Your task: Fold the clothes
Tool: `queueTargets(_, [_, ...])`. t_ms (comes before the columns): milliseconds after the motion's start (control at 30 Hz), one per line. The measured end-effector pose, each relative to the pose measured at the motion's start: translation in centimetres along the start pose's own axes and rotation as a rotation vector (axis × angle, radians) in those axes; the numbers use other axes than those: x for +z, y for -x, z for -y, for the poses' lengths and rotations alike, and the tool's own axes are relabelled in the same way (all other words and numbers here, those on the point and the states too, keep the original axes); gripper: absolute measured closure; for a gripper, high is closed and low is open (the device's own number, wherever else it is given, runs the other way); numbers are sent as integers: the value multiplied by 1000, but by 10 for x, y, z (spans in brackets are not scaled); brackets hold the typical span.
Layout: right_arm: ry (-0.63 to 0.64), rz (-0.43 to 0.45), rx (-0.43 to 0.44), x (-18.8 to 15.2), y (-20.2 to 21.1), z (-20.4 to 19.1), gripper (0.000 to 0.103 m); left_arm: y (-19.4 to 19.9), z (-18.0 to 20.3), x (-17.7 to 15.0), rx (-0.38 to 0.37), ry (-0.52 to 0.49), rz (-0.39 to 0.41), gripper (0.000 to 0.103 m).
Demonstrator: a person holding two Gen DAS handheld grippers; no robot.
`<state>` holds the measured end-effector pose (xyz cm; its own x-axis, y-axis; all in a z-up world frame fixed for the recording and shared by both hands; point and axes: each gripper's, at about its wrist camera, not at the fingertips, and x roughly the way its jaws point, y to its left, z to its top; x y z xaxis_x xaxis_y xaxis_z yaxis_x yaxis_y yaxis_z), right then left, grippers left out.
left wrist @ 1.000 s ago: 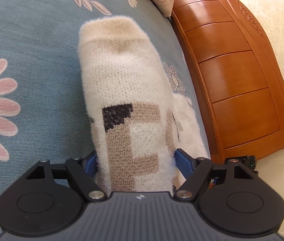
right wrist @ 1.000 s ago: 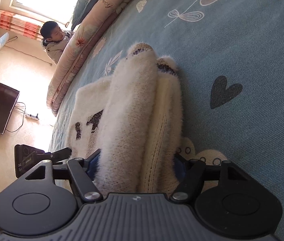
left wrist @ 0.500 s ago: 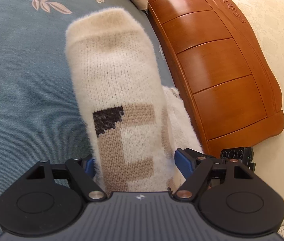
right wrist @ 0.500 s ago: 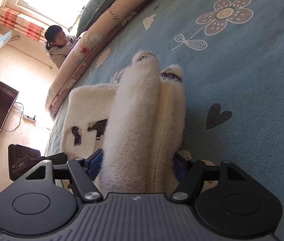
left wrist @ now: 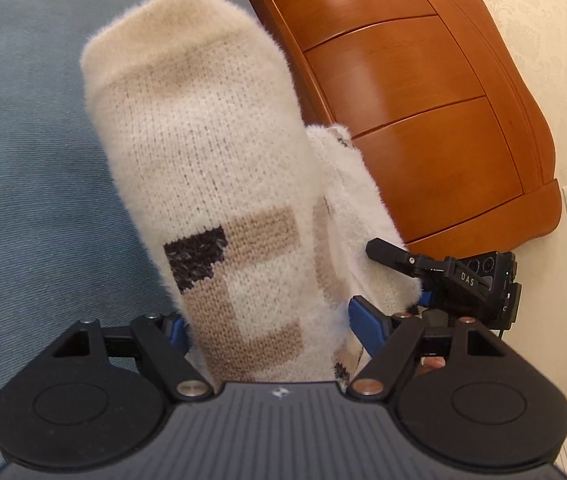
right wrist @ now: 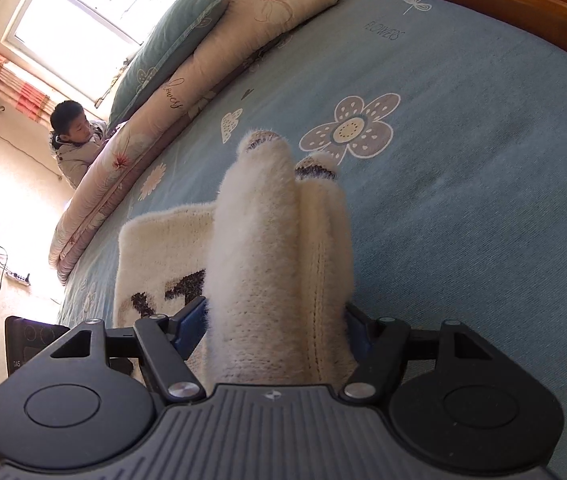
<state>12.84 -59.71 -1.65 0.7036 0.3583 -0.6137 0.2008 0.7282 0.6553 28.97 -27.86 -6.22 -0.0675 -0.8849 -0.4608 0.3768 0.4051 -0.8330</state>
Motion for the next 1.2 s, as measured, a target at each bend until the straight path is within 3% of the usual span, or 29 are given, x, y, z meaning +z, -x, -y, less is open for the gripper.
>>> queueTargets(267, [-23, 44, -79, 36, 7, 36, 28, -55, 15, 16, -7, -41, -48, 27])
queueTargets(467, [-96, 55, -109, 33, -2, 74, 27, -77, -4, 19, 49, -8, -71, 26])
queueTargets(633, [-222, 103, -90, 21, 0, 110, 15, -58, -21, 11, 78, 22, -73, 23])
queueTargets(767, [-230, 182, -139, 12, 32, 114, 13, -25, -11, 8, 176, -49, -36, 23])
queueTargets(867, [-177, 264, -214, 6, 64, 99, 13, -14, 20, 13, 270, -174, -1, 23])
queueTargets(900, [-154, 292, -209, 4, 74, 91, 13, -19, 35, 18, 291, -245, 3, 23])
queueTargets(967, [-102, 307, -100, 1, 90, 73, 13, -17, 53, 2, 300, -370, -1, 20])
queueTargets(1100, [10, 205, 149, 0, 79, 30, 5, -41, 96, -24, 331, -550, -7, 17])
queueTargets(1200, [45, 124, 121, 1, 49, 17, 5, -50, 102, -37, 288, -584, -49, 16])
